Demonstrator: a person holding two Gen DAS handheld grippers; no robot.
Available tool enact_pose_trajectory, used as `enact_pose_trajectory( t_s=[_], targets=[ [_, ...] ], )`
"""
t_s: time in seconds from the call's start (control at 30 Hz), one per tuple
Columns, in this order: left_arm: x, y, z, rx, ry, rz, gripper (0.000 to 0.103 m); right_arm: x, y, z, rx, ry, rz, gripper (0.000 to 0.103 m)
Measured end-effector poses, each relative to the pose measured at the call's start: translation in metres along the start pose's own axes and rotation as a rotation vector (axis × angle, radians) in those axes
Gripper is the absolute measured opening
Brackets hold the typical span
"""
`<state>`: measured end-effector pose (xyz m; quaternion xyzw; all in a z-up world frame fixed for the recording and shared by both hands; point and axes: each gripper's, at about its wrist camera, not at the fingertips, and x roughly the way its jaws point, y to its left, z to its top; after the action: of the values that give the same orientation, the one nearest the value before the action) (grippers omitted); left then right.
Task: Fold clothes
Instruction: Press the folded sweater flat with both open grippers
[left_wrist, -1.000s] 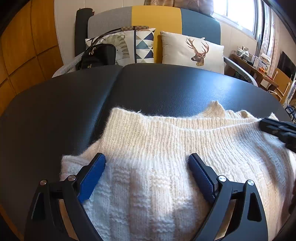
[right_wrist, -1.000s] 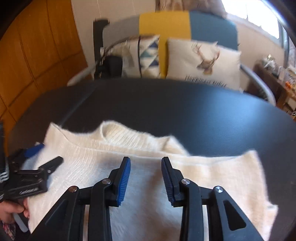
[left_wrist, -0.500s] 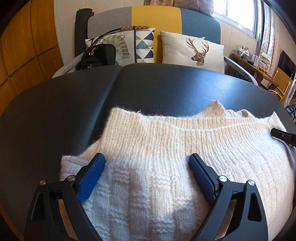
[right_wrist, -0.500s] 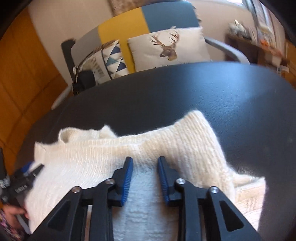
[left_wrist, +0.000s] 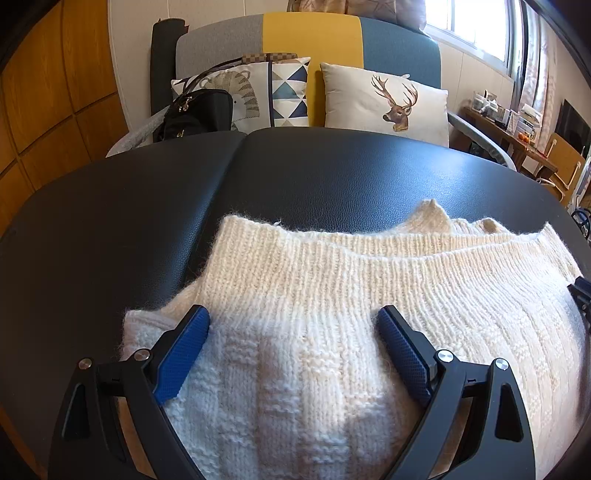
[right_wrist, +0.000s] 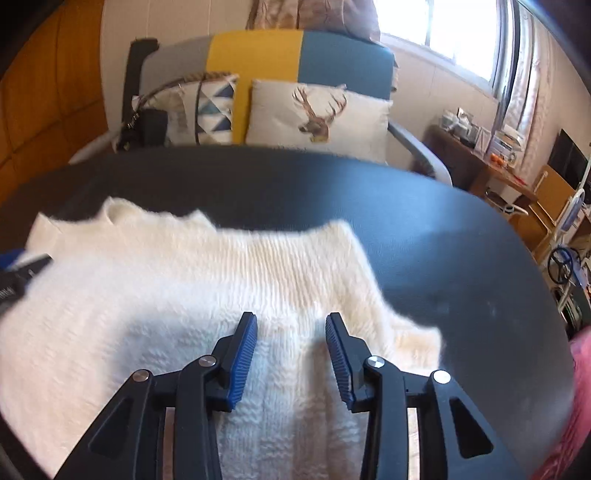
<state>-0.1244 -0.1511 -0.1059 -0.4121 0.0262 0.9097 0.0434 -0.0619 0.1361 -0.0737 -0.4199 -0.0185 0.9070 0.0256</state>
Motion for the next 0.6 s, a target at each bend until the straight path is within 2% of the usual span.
enact_pose_trajectory(
  t_s=[0.13, 0.27, 0.4, 0.6],
  targets=[
    [0.0, 0.001, 0.001, -0.002, 0.008, 0.0, 0.094, 0.008, -0.006, -0.001, 0.104, -0.001, 0.002, 0.042],
    [-0.006, 0.006, 0.006, 0.006, 0.048, 0.005, 0.094, 0.016, -0.016, 0.0, 0.153, 0.003, 0.047, 0.047],
    [-0.016, 0.018, 0.001, 0.0, 0.036, 0.07, 0.094, 0.018, -0.018, -0.001, 0.161, -0.009, 0.059, 0.048],
    [-0.008, 0.032, -0.011, -0.071, 0.036, 0.035, 0.102, 0.019, -0.016, -0.003, 0.16, -0.021, 0.058, 0.048]
  ],
)
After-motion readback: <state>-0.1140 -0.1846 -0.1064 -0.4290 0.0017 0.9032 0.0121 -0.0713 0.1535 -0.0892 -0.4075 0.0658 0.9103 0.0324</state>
